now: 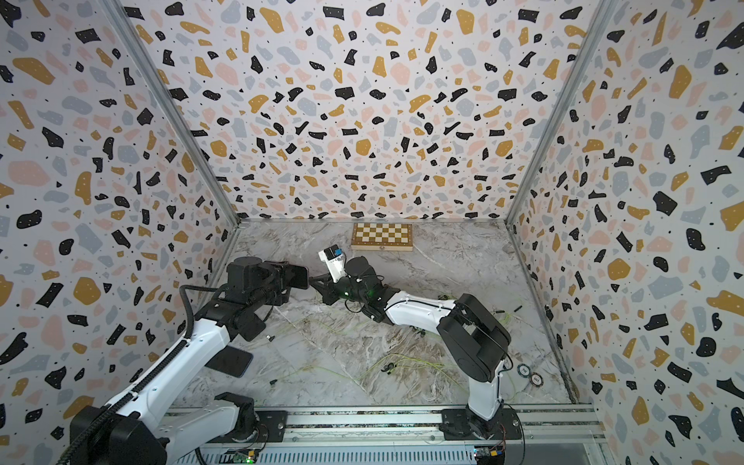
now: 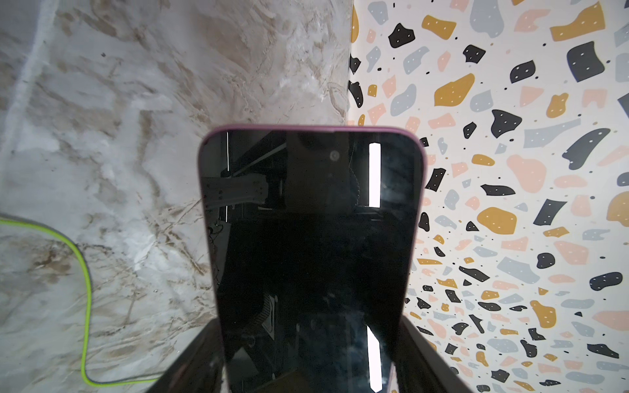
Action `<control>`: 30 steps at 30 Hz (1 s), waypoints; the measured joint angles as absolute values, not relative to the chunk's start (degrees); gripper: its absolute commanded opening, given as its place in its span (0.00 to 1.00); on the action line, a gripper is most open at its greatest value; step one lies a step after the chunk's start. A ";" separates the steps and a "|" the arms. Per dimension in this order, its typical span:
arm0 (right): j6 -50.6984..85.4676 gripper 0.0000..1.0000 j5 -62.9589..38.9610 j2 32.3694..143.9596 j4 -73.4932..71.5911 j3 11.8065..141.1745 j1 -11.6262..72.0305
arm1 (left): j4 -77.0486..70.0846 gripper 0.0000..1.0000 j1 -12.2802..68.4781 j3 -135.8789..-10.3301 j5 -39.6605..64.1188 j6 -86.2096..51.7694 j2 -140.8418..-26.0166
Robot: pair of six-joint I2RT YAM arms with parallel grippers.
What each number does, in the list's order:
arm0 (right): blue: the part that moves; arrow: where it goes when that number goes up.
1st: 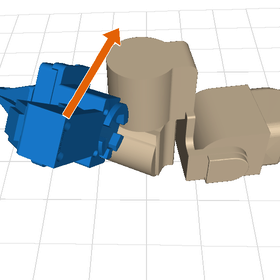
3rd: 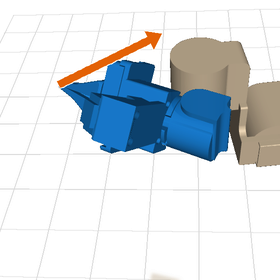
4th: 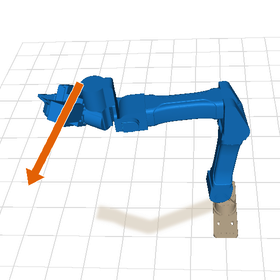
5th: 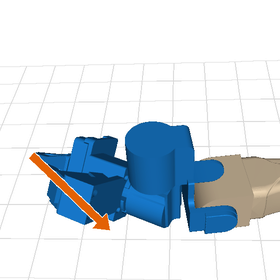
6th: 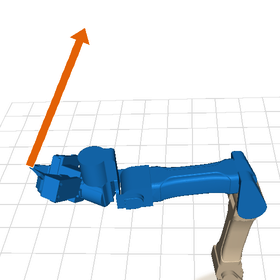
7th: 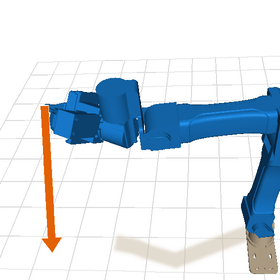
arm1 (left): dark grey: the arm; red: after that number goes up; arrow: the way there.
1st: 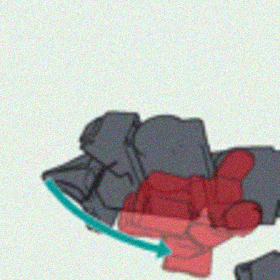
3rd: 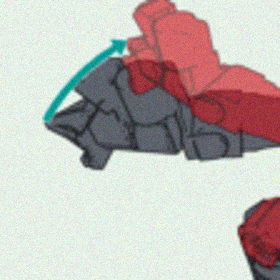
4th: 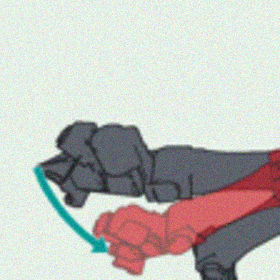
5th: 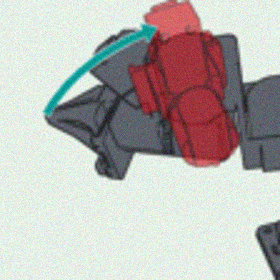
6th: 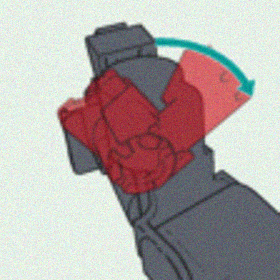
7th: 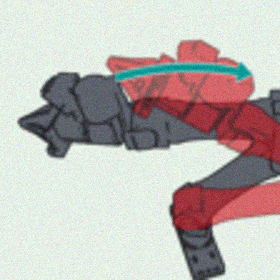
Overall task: Plug wired earphones into phones
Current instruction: Insert the wired earphone into the phone.
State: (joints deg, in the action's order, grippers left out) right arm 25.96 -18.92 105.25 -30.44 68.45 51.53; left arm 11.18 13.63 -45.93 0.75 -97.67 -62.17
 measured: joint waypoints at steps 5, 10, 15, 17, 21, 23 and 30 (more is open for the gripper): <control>23.83 0.37 -17.10 105.27 -29.95 69.67 51.44 | 12.03 0.54 14.98 -48.12 0.97 -97.17 -63.24; 21.39 0.70 -16.10 104.73 -28.99 70.35 50.04 | 12.05 0.54 15.97 -49.15 0.80 -96.57 -64.88; 17.56 0.84 -12.71 99.33 -25.30 68.79 47.79 | 12.38 0.54 14.63 -49.52 0.12 -96.27 -67.59; 16.38 0.84 -11.44 95.94 -24.49 67.66 46.61 | 12.36 0.54 13.76 -49.80 -0.12 -95.88 -69.21; 15.49 0.86 -9.43 89.19 -23.97 63.96 43.72 | 12.43 0.53 11.92 -51.86 -0.16 -94.83 -73.82; 14.68 0.88 -8.21 85.89 -23.62 61.25 42.41 | 12.34 0.53 11.20 -52.97 -0.23 -94.19 -76.20; 9.96 0.88 -2.17 75.90 -17.06 54.76 39.79 | 12.45 0.54 9.65 -56.93 -1.48 -92.01 -86.08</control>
State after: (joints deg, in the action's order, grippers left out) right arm 9.96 -2.17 75.90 -17.06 54.76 39.79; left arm 12.45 9.65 -56.93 -1.48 -92.01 -86.08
